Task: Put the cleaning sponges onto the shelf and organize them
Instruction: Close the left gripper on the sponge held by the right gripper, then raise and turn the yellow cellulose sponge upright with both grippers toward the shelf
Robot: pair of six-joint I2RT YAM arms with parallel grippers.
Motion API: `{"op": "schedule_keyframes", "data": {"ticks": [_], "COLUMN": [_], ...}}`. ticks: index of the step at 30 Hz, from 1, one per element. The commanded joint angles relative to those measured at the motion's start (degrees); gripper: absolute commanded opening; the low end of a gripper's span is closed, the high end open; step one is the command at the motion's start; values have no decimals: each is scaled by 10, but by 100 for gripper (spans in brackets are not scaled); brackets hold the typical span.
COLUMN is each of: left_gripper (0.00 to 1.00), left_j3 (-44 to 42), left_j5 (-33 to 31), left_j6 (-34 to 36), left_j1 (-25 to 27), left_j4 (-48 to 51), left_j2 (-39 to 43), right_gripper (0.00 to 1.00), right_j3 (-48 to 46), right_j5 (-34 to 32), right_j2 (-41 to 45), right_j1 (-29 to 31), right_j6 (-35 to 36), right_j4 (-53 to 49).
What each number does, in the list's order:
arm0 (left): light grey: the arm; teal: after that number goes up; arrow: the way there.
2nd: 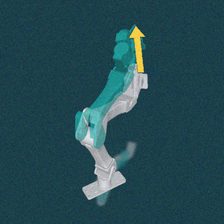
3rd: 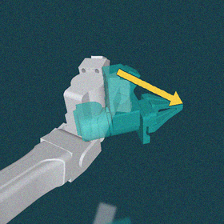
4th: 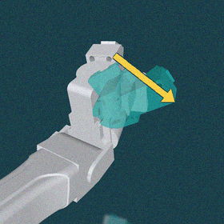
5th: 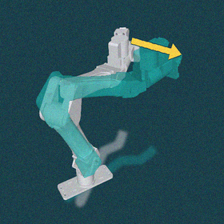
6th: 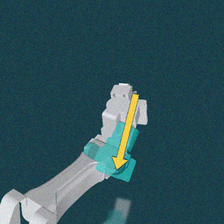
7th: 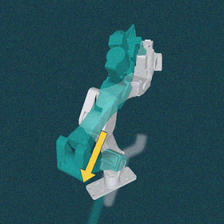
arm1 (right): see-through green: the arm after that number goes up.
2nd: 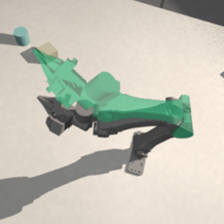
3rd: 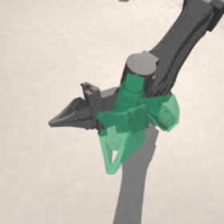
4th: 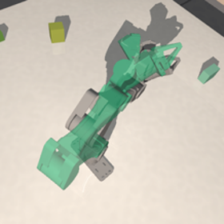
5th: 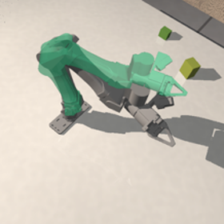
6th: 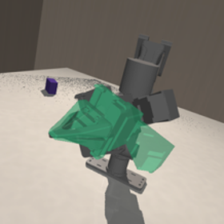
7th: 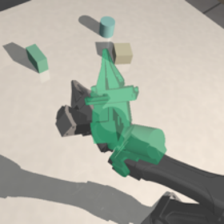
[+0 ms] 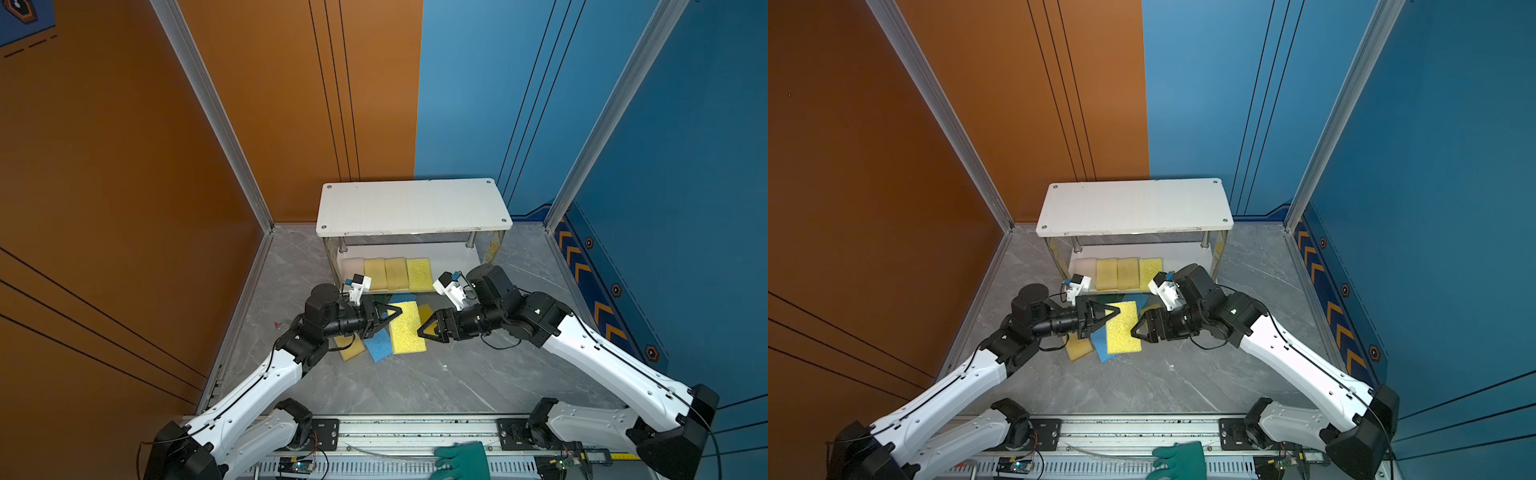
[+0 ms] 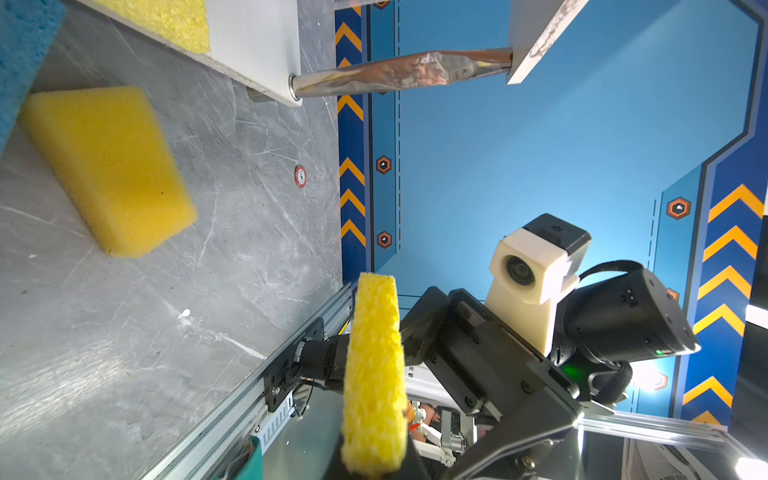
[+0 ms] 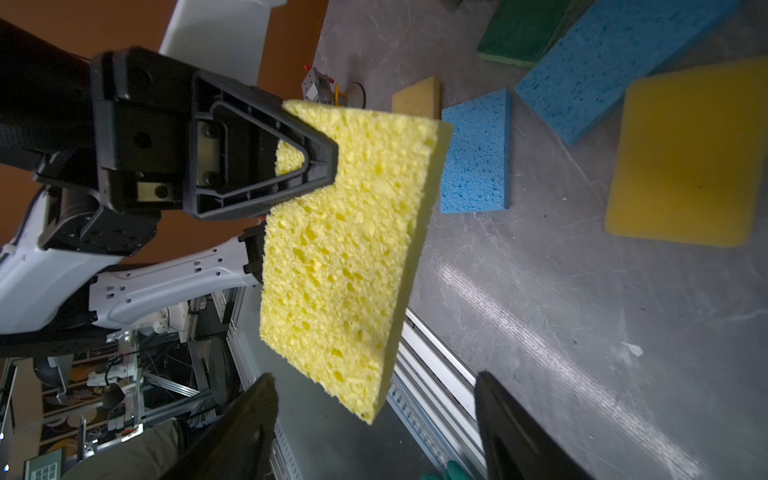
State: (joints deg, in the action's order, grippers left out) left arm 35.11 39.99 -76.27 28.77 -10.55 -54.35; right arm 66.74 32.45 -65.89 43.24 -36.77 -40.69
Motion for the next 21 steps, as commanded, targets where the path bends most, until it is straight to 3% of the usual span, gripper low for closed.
{"op": "schedule_keyframes", "data": {"ticks": [1,11,21], "left_gripper": [4,4,4], "left_j3": [-9,-37,-56], "left_j5": [-44,-144,-165], "left_j6": [-37,-135,-163], "left_j1": [-5,-5,-3], "left_j4": [-53,-147,-186], "left_j2": [14,29,26], "right_gripper": [100,100,92], "right_j3": [-27,-166,-187], "right_j5": [-37,-24,-26], "right_j2": [45,113,86], "right_j1": [-13,-26,-9], "right_j6": [-62,-254,-284], "right_j4": [50,301,378]}}
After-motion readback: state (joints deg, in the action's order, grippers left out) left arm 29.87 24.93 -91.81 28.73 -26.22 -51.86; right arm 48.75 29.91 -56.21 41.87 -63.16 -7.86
